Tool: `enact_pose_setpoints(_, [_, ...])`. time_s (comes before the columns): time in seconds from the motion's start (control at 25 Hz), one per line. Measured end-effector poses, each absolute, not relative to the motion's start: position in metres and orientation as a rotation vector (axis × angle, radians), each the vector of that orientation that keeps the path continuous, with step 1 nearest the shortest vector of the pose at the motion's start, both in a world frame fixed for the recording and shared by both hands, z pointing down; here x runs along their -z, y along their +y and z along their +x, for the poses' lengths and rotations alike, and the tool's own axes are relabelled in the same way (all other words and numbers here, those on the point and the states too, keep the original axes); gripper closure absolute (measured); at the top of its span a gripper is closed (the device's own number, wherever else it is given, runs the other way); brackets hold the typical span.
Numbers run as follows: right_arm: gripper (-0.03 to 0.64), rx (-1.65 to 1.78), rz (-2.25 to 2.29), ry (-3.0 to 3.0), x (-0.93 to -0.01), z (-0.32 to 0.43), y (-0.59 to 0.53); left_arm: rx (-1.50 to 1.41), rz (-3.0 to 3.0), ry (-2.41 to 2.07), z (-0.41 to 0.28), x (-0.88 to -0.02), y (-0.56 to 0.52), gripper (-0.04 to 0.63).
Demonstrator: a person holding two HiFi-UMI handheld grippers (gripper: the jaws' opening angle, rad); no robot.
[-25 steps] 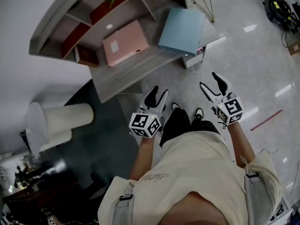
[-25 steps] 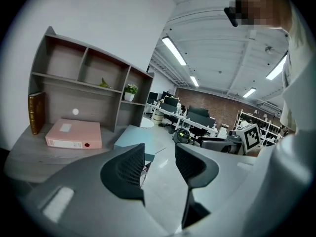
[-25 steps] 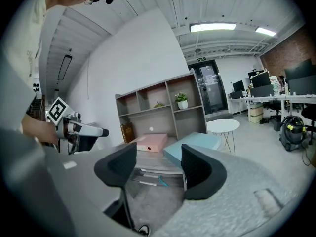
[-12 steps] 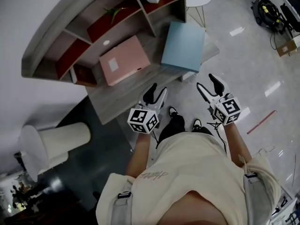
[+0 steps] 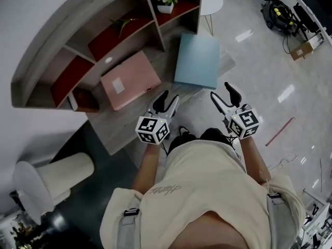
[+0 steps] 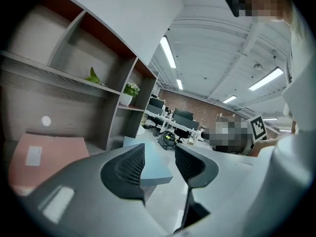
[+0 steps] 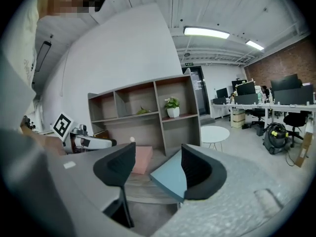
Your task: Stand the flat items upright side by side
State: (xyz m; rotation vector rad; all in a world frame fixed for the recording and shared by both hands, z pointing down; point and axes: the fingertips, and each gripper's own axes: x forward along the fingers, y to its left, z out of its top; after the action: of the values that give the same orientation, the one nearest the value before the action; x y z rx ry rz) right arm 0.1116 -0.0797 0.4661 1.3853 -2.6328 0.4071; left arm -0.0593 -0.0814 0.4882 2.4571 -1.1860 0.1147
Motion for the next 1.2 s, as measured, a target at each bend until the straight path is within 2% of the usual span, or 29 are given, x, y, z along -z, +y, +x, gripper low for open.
enact_pose_setpoints(0.44, [0.324, -0.467, 1.453, -2.52, -0.495, 0.13, -0.127, -0.142, 2.431, -1.133, -0.061, -0.503, -0.129, 0.385])
enact_pose_setpoints(0.76, [0.324, -0.581, 1.387, -2.488, -0.537, 0.158, -0.202, -0.244, 2.394, -1.146, -0.046, -0.513, -0.193, 0.374])
enact_pose_setpoints(1.2, [0.31, -0.817, 1.263, -2.436, -0.611, 0.192, -0.268, -0.377, 2.268, -1.096, -0.016, -0.566, -0.291, 0.357])
